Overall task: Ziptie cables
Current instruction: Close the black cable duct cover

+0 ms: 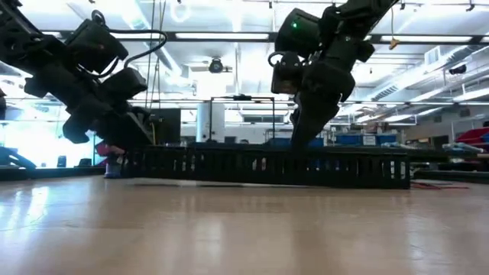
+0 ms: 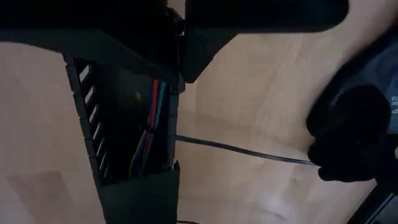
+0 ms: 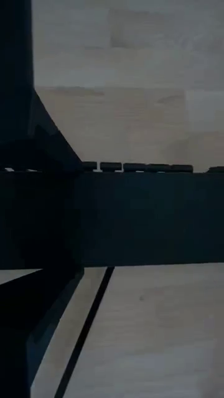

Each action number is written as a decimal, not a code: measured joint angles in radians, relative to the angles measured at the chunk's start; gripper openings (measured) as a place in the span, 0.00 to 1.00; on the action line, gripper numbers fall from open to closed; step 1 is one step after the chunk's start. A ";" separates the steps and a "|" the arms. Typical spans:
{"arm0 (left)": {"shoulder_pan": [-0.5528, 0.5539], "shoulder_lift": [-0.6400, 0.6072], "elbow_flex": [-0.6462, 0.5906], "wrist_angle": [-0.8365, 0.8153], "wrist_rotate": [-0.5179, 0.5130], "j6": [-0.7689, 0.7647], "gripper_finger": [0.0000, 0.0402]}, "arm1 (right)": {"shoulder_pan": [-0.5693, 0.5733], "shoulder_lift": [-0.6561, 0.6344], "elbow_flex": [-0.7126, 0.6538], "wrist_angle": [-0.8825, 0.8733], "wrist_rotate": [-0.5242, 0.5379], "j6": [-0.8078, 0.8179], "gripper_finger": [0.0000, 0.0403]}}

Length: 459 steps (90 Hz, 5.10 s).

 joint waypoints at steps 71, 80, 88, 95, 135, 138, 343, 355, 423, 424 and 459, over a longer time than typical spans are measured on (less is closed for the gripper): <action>0.001 -0.001 0.003 -0.016 0.031 -0.035 0.11 | 0.031 0.002 -0.001 0.024 0.032 0.023 0.55; 0.001 -0.002 0.005 -0.009 0.058 -0.024 0.19 | 0.031 0.003 -0.002 0.021 0.029 0.020 0.55; 0.001 -0.002 0.005 -0.009 0.060 -0.038 0.27 | 0.031 0.003 -0.002 0.021 0.029 0.016 0.55; 0.001 -0.002 0.005 -0.007 0.063 -0.074 0.34 | 0.031 0.003 -0.002 0.020 0.030 0.015 0.55; -0.006 0.011 0.141 0.016 0.240 -0.154 0.47 | 0.031 0.003 -0.002 0.020 0.034 0.016 0.55; -0.009 0.021 0.143 0.029 0.241 -0.155 0.47 | 0.031 0.003 -0.002 0.020 0.035 0.016 0.55; -0.056 0.417 0.407 -0.051 0.272 0.055 0.47 | 0.109 0.008 0.039 -0.025 0.146 -0.006 0.55; -0.056 0.417 0.407 -0.049 0.272 0.052 0.47 | 0.107 0.008 0.023 -0.017 0.141 -0.012 0.55; -0.056 0.391 0.407 -0.050 0.346 0.040 0.47 | 0.090 0.009 0.052 -0.065 0.074 -0.090 0.56; -0.056 0.391 0.407 -0.051 0.346 0.040 0.47 | 0.090 0.009 0.052 -0.064 0.074 -0.091 0.56; -0.033 0.382 0.407 -0.056 0.395 0.036 0.47 | 0.097 0.009 0.134 -0.143 0.079 -0.109 0.56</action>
